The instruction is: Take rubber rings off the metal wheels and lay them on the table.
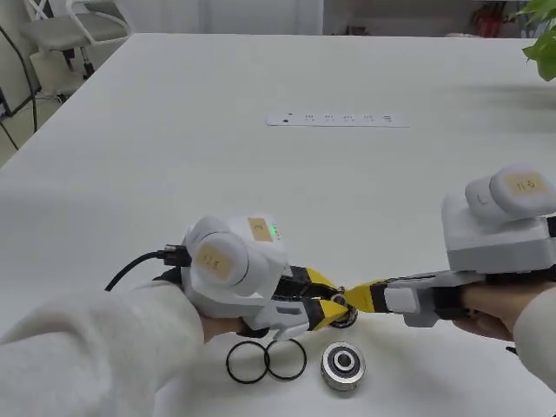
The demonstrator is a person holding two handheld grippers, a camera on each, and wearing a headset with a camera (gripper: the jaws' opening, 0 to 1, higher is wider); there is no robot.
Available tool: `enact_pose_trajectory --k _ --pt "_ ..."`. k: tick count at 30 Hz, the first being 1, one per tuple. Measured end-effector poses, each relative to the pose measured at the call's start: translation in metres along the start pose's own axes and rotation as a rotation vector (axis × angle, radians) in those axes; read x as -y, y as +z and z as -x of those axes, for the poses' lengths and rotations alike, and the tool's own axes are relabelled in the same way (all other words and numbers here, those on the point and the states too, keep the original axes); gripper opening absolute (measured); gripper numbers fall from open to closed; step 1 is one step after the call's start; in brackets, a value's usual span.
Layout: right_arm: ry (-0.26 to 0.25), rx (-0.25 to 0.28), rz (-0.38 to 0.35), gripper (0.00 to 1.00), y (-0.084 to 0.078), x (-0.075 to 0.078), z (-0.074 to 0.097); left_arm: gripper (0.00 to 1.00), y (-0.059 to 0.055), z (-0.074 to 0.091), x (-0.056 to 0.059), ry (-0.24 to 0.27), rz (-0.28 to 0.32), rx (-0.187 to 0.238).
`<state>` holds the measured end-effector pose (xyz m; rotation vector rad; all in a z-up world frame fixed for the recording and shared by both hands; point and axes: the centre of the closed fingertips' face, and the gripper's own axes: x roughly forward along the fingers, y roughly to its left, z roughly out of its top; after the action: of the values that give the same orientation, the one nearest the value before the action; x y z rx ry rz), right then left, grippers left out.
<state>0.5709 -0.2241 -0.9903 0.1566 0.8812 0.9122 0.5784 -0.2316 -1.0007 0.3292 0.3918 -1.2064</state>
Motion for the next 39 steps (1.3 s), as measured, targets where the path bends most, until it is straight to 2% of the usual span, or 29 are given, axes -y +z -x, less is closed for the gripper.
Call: enact_pose_trajectory --k 1,3,4,6,13,16,18,21,24,27,30,32,35,37,39 --pt "0.051 0.067 0.003 0.0 0.013 -0.011 -0.001 0.14 0.0 0.0 0.0 0.0 0.001 0.0" --pt "0.013 0.029 0.024 0.0 0.01 -0.008 0.001 0.14 0.0 0.0 0.0 0.001 0.002 0.0" --pt "-0.001 0.032 0.054 0.0 0.009 -0.006 0.0 0.14 0.0 0.0 0.0 0.001 0.002 0.0" --pt "0.009 0.025 0.036 0.0 0.007 -0.007 -0.001 0.14 0.0 0.0 0.0 0.002 0.003 0.001" --pt "-0.027 0.001 0.04 0.0 0.0 0.003 -0.001 0.14 0.0 -0.001 -0.001 0.006 0.028 0.018" --pt "-0.027 -0.006 0.022 0.0 -0.003 0.006 -0.002 0.14 0.001 0.0 0.0 0.005 0.021 0.003" --pt "-0.023 -0.006 0.015 0.0 -0.003 0.006 -0.002 0.14 0.001 0.002 0.0 -0.007 0.014 -0.024" --pt "-0.023 -0.006 0.016 0.0 -0.002 0.007 -0.002 0.16 0.003 0.007 -0.001 -0.011 -0.002 -0.033" --pt "-0.02 -0.004 0.012 0.0 -0.002 0.006 -0.001 0.17 0.005 0.012 -0.004 -0.017 0.021 -0.038" --pt "-0.012 0.002 0.012 0.0 -0.001 0.004 0.0 0.22 0.011 0.019 -0.011 0.005 0.031 -0.015" --pt "-0.006 0.012 0.005 0.0 0.001 0.003 0.001 0.32 0.021 0.029 -0.022 0.043 0.064 0.01" --pt "-0.003 0.02 0.001 0.0 0.003 0.003 0.002 0.36 0.026 0.036 -0.026 0.055 0.059 0.018" --pt "0.008 0.035 -0.006 0.0 0.007 -0.001 0.003 0.39 0.032 0.044 -0.027 0.052 0.031 0.027" --pt "0.013 0.041 -0.006 0.0 0.008 -0.003 0.004 0.43 0.039 0.052 -0.028 0.046 0.036 0.046" --pt "0.021 0.047 -0.007 0.0 0.01 -0.005 0.004 0.47 0.045 0.059 -0.029 0.047 0.036 0.047"
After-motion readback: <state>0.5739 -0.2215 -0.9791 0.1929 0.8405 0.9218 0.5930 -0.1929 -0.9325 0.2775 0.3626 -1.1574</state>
